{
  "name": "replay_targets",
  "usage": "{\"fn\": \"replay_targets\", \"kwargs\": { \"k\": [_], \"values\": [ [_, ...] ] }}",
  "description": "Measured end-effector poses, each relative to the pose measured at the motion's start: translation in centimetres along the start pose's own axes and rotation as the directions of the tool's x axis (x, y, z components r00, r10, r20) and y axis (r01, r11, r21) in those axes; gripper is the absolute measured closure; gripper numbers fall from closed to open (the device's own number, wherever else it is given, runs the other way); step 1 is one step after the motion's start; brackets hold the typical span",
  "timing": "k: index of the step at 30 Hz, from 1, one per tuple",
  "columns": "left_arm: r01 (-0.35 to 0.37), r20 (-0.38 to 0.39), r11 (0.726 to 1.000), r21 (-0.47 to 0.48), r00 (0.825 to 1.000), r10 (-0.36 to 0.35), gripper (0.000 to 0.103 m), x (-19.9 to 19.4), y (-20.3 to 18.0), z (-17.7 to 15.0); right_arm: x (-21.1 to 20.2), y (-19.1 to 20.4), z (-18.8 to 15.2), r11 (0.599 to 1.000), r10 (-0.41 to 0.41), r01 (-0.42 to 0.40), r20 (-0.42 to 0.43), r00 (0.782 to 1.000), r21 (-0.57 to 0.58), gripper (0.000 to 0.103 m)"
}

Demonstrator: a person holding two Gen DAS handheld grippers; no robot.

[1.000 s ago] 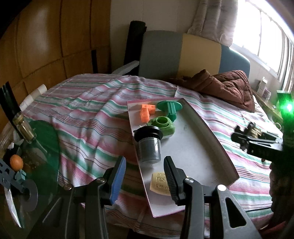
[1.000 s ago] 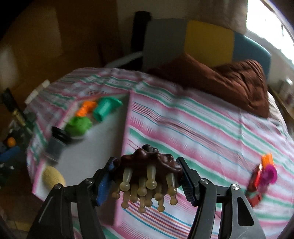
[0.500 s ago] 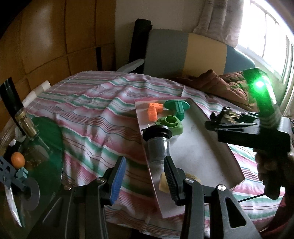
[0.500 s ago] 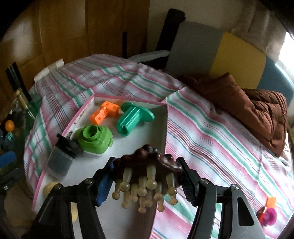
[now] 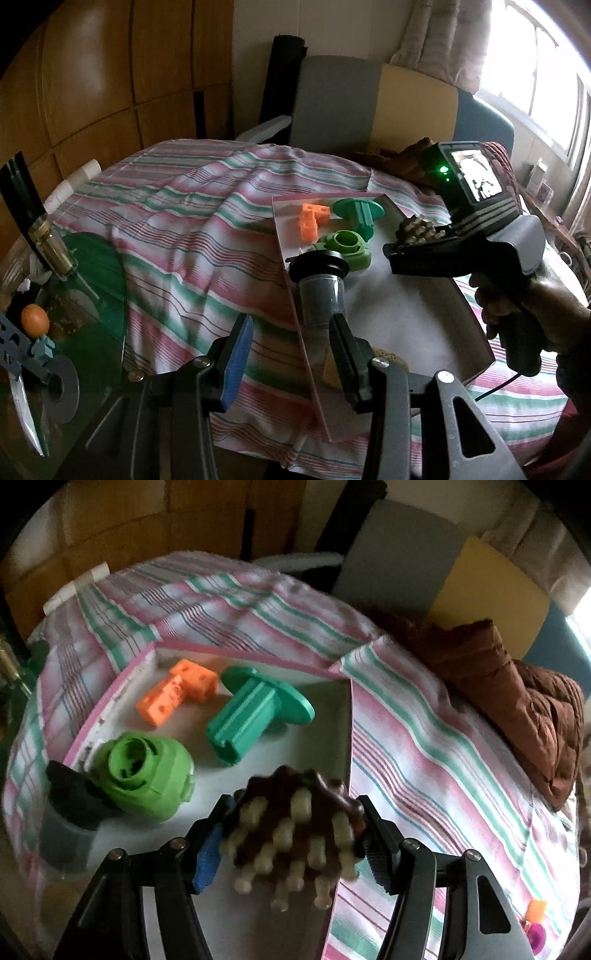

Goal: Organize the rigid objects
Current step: 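Carry the brown spiky ball to the tray with the right tool, then open the right tool to release the spiky ball in the tray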

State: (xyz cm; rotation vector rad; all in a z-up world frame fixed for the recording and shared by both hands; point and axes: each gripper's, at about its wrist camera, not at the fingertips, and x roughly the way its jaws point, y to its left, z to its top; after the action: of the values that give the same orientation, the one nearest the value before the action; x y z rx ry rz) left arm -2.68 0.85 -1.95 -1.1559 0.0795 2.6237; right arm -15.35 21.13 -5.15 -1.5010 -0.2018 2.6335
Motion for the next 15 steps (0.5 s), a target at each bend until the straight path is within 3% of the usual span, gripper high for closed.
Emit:
{"fn": "replay_targets", "kwargs": {
  "k": [15],
  "values": [
    [0.003,0.014,1.0,0.014,1.0,-0.004,0.06,-0.8,-0.7,-0.1,-3.3,-0.5,-1.4,0.998,0.026,-0.032,0.097,0.995,0.055,0.029]
  ]
}}
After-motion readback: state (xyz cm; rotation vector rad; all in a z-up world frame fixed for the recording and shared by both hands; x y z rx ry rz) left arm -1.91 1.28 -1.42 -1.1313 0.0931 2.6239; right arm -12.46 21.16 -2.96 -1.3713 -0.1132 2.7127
